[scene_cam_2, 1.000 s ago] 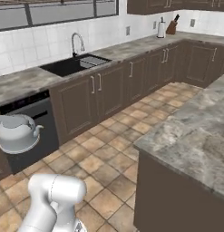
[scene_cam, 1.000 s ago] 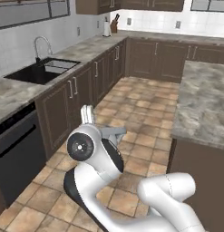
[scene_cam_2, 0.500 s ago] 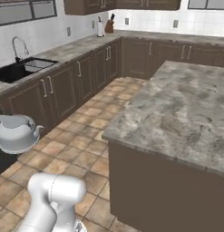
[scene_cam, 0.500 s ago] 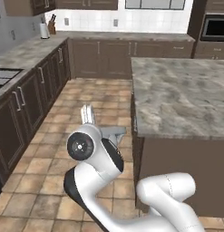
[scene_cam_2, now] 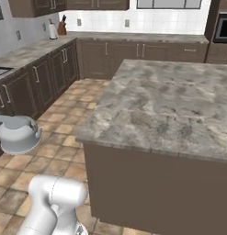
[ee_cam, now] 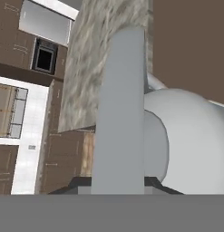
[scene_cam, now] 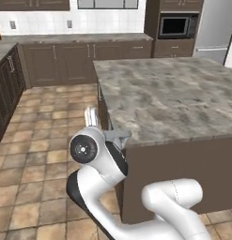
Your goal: The kettle is done boiling. Turn off the stove, then wait for 300 timesteps before moving the kettle to the dining table.
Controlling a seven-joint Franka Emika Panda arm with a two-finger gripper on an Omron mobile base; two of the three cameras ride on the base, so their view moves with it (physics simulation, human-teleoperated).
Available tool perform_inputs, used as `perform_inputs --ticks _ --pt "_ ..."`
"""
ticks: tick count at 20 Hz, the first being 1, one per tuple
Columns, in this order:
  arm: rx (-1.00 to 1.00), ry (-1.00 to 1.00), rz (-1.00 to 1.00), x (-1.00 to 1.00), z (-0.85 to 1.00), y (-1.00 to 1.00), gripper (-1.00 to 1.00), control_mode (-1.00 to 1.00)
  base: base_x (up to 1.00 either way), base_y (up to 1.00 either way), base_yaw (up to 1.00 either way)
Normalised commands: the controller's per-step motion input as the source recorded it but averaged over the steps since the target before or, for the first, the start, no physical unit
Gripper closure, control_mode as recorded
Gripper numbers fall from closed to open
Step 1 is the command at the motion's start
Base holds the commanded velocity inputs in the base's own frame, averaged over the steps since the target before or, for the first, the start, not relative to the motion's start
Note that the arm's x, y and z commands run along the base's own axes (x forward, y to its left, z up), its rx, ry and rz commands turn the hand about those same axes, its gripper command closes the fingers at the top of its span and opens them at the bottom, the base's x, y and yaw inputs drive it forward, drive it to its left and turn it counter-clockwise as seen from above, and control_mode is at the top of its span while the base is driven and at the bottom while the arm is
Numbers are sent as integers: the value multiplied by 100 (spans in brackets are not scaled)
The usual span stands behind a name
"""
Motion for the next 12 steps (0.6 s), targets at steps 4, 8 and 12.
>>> perform_inputs --ticks 4,8,12 --pt "0 0 0 0 0 0 100 100 60 22 -27" --pt "0 0 0 0 0 0 100 100 59 21 -26" --pt "0 0 0 0 0 0 100 100 55 23 -26"
